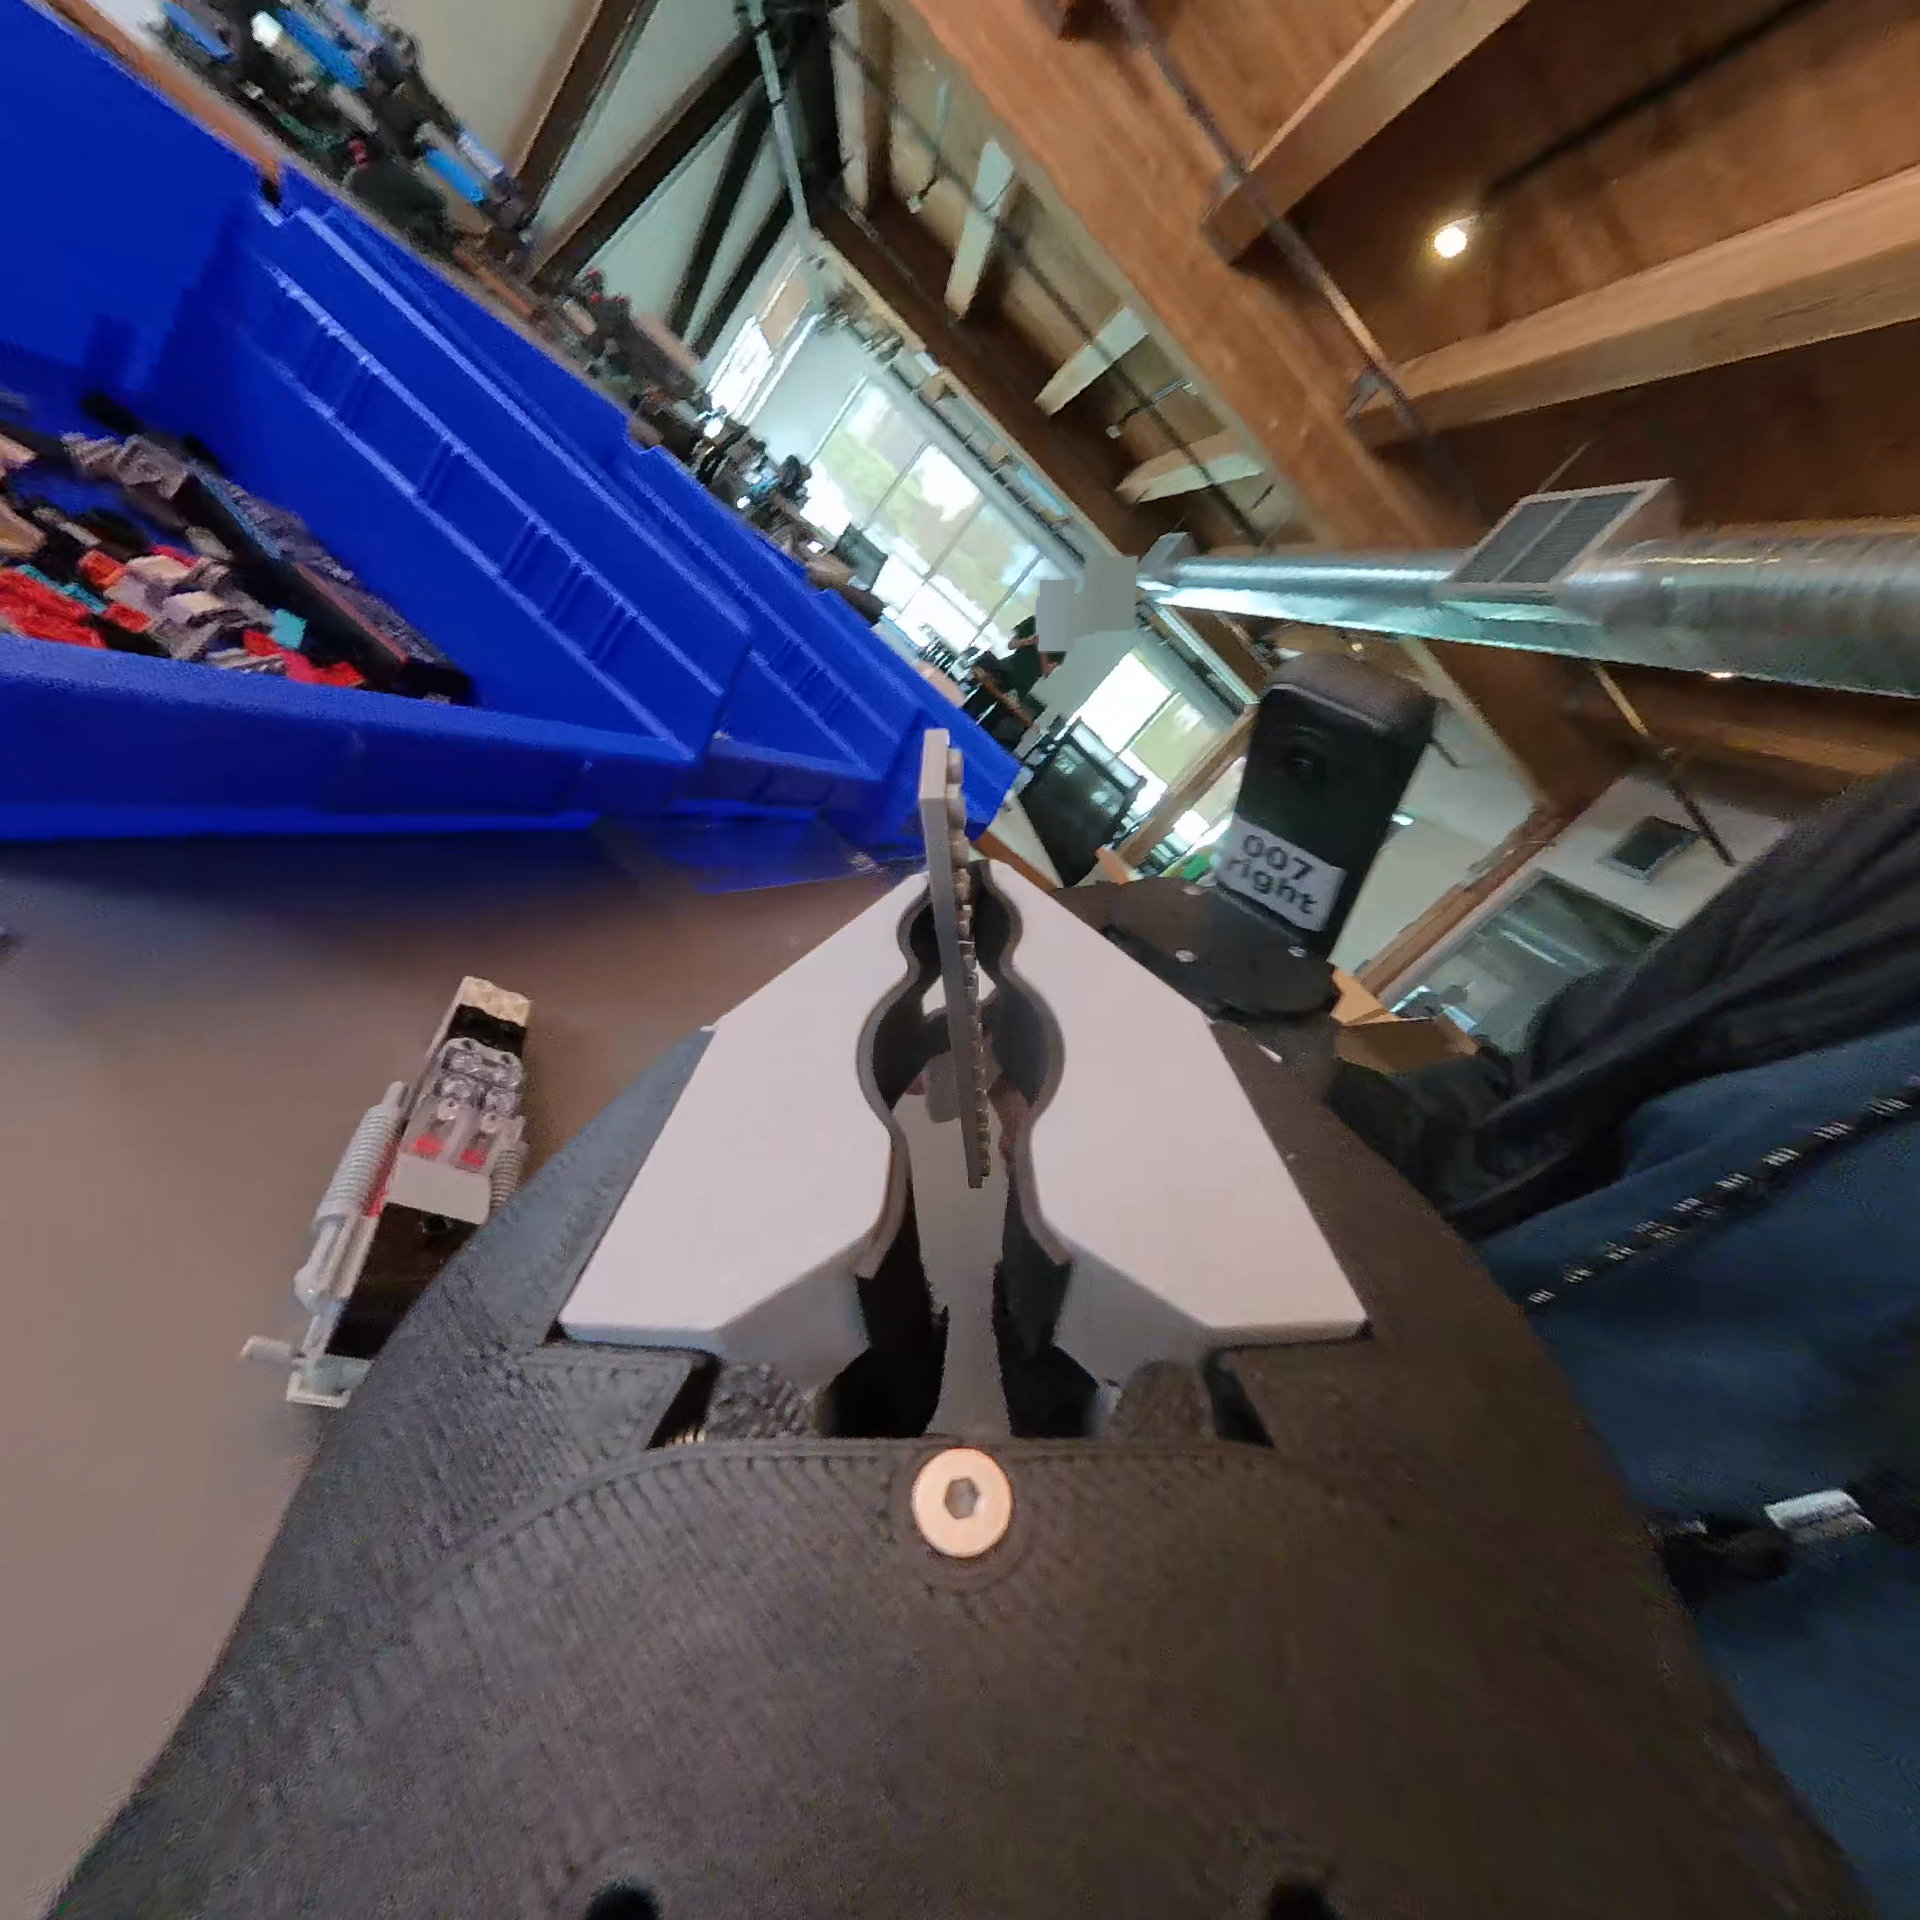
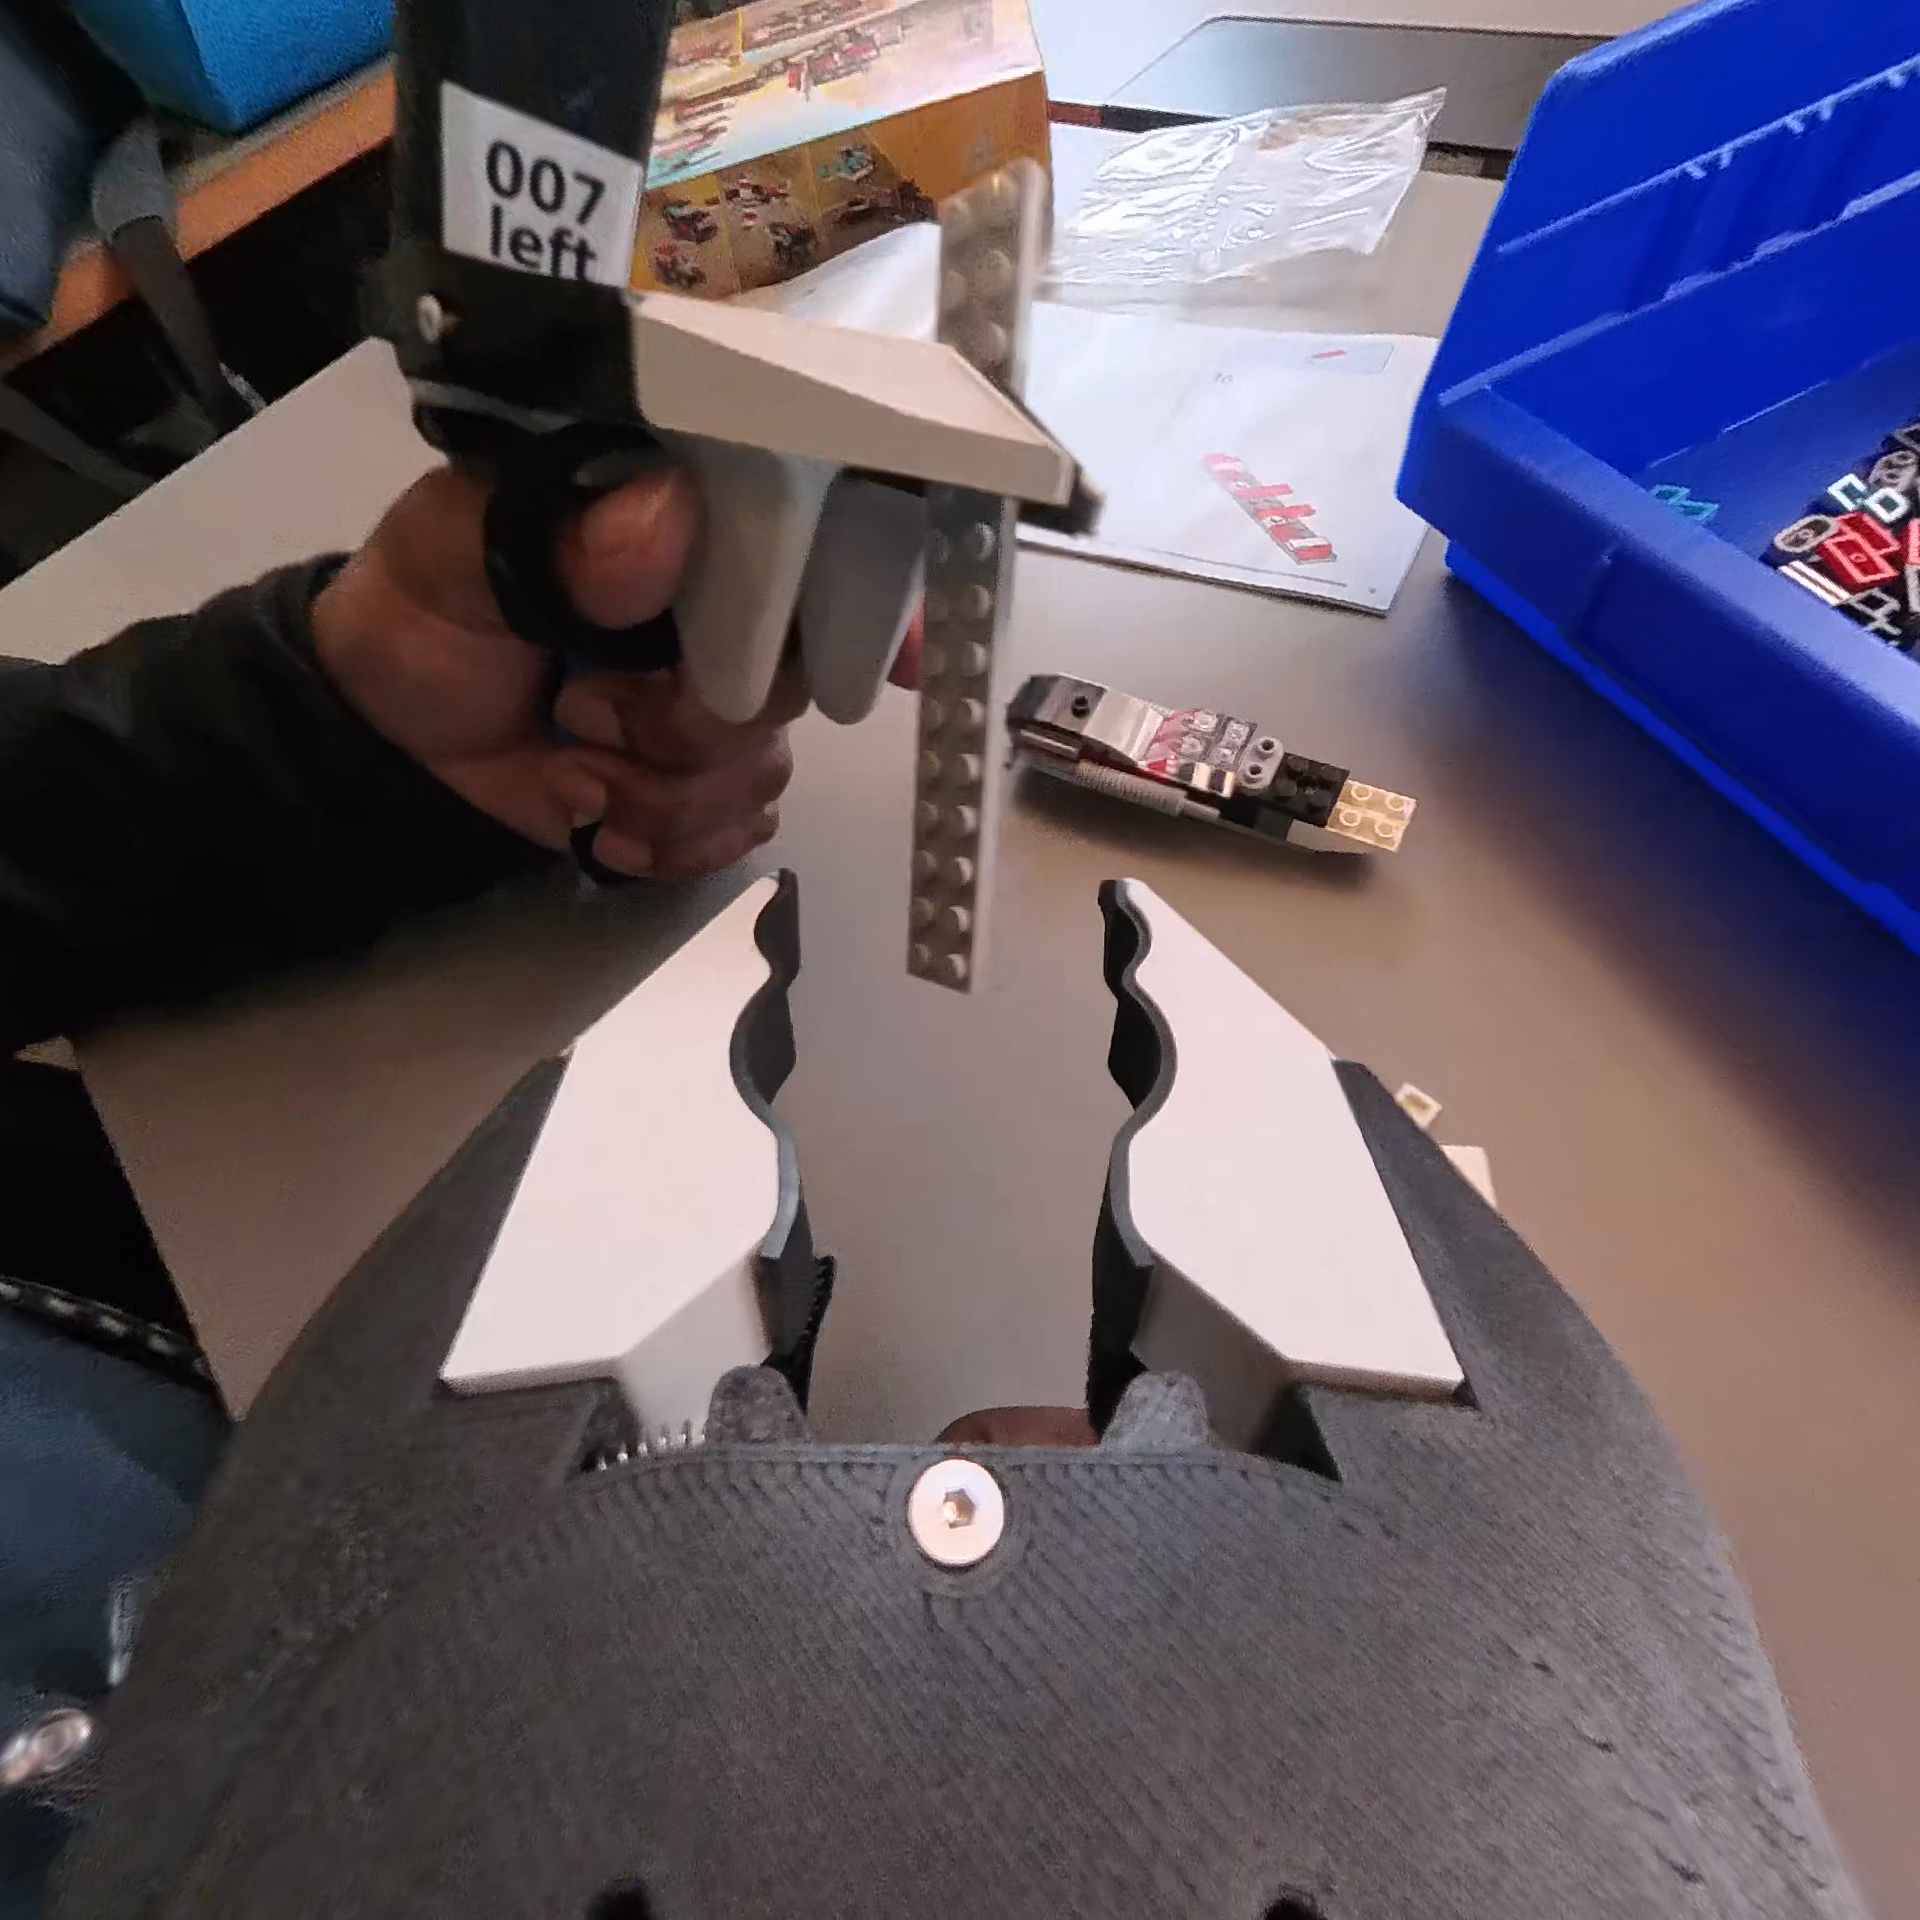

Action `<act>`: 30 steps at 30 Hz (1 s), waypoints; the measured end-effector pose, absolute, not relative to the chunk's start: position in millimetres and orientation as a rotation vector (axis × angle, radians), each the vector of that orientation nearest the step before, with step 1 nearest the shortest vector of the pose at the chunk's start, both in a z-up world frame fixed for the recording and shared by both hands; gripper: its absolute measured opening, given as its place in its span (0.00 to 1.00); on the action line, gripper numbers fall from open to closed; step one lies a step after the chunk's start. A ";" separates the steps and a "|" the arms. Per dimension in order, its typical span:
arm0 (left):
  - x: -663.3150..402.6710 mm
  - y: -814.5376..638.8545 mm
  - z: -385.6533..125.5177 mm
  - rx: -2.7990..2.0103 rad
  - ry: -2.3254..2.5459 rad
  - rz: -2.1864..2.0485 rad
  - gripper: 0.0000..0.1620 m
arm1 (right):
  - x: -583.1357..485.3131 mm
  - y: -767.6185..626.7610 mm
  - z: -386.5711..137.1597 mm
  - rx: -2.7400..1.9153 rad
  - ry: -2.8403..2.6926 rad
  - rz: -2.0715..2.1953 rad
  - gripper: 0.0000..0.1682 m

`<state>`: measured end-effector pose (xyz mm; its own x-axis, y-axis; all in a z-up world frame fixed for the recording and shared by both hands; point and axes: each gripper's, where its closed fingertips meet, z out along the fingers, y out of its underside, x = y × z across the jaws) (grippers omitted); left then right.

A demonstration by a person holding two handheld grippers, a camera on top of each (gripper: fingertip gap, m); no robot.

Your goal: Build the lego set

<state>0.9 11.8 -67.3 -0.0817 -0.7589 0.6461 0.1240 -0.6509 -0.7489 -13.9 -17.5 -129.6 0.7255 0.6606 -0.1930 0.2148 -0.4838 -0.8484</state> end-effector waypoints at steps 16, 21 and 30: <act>-30.0 13.8 -73.0 -1.588 0.650 -1.864 0.03 | -70.5 -20.7 -131.0 -2.003 -0.677 0.828 0.21; -25.1 16.4 -85.8 -1.690 0.634 -1.781 0.03 | -55.8 -13.0 -135.2 -2.036 -0.648 0.706 0.19; -18.3 13.1 -98.1 -1.793 0.609 -1.736 0.03 | -46.2 -11.9 -145.3 -2.131 -0.531 0.690 0.09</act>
